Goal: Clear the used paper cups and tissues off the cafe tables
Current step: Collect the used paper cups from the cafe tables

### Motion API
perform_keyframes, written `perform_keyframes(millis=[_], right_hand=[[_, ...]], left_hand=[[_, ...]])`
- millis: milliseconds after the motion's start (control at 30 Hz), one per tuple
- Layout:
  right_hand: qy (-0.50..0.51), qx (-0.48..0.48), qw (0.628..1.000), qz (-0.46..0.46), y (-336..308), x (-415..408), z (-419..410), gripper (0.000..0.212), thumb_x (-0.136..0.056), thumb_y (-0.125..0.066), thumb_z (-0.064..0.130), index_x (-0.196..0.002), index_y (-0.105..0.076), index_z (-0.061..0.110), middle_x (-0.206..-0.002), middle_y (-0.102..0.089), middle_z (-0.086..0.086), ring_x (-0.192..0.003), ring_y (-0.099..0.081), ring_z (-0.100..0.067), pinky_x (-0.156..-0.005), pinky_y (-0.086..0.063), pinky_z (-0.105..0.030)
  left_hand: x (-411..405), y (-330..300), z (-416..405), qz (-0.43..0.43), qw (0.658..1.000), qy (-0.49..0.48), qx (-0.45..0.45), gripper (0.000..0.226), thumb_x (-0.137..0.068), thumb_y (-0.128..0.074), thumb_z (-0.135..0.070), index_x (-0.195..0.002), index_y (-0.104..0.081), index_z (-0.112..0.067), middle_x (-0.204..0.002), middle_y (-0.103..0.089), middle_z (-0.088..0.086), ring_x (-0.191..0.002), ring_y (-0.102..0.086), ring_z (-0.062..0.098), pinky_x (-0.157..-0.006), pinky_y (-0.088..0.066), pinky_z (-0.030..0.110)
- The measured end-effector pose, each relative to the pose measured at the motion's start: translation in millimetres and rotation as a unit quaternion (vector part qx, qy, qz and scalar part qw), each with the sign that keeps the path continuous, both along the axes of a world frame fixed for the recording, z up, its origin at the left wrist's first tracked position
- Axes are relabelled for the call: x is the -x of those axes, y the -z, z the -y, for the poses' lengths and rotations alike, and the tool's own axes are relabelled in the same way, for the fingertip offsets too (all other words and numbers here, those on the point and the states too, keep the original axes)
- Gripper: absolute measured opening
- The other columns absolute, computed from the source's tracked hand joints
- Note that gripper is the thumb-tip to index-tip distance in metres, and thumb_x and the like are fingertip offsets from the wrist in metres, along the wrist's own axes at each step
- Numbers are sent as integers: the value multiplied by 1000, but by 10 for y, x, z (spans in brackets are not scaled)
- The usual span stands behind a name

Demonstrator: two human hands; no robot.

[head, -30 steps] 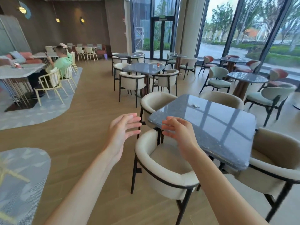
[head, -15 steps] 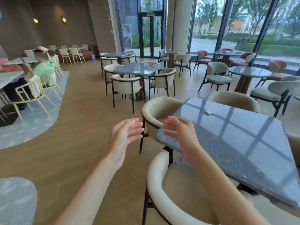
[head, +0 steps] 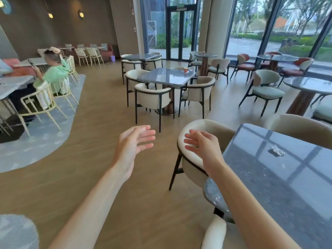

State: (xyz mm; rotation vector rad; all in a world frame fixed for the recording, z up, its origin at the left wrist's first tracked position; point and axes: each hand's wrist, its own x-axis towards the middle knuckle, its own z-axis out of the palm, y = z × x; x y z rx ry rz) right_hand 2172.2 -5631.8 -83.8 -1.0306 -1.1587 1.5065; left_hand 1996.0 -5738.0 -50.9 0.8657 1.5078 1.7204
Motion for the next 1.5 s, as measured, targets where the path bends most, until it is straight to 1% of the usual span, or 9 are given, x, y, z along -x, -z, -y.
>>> perform_keyframes(millis=[167,300,600,767,933,1100,1300,1400,1500], right_hand=[[14,-9,1000,10,83,815,-766,26,-101,-56,16,-123,-65,3,-112,-72,-15,-103,-71,-27,-78,-60,-30],[48,-24,999,0,-55,1552,-1410,24,-101,-56,16,-121,-65,3,-109,-72,-14,-100,-71,-25,-89,-60,-37],[86,-35,996,6,-340,2822,-2725,19,-100,-58,17,-113,-68,9,-106,-74,-11,-99,-73,-25,-90,-60,-39],[100,-31,994,19,-218,3229,-3627,21,-101,-57,19,-116,-67,10,-106,-74,-10,-100,-72,-24,-92,-60,-41],[112,-28,993,-5,-88,3534,-4797,18,-100,-58,17,-112,-68,9,-105,-74,-11,-101,-72,-28,-92,-60,-43],[113,-24,993,4,-173,3745,-6137,17,-100,-58,18,-111,-69,11,-105,-74,-11,-103,-72,-28,-93,-59,-43],[106,-29,994,27,-276,3934,-7325,19,-100,-57,15,-115,-67,11,-104,-74,-9,-99,-73,-23,-91,-60,-39],[110,-24,993,33,-205,3988,-7916,17,-100,-55,15,-109,-69,14,-104,-74,-9,-98,-73,-21,-90,-60,-39],[122,-14,992,35,-94,4052,-8498,15,-99,-55,14,-106,-69,15,-103,-74,-10,-98,-73,-24,-90,-61,-39]], left_hand=[[951,42,-843,5,1000,10,-11,23,-103,-50,-15,-109,-71,-5,-104,-77,12,-103,-72,25,-96,-56,49],[1744,-98,-1599,2,999,29,-26,23,-102,-51,-12,-108,-71,-3,-104,-76,15,-105,-71,30,-94,-57,48],[3025,-365,-3160,16,996,78,-48,24,-101,-51,-11,-111,-70,0,-107,-75,18,-104,-71,32,-92,-58,47],[3448,-195,-4058,20,995,90,-32,22,-101,-51,-10,-107,-71,-2,-106,-76,17,-102,-72,31,-92,-58,48],[3787,-38,-5234,7,994,103,-29,22,-102,-51,-12,-108,-71,-4,-105,-76,16,-102,-72,30,-93,-58,47],[4012,-211,-6567,4,994,107,-30,21,-102,-53,-13,-107,-71,-4,-109,-75,17,-106,-71,33,-94,-57,48],[4293,-276,-7722,2,995,100,-28,22,-102,-52,-12,-110,-70,-2,-109,-75,17,-104,-72,30,-94,-57,46],[4405,-164,-8353,6,995,99,-20,23,-102,-51,-11,-111,-69,0,-111,-74,20,-106,-71,32,-95,-57,47],[4472,-36,-9024,7,994,113,-10,23,-102,-52,-12,-111,-69,0,-109,-75,19,-106,-71,32,-92,-58,44]])
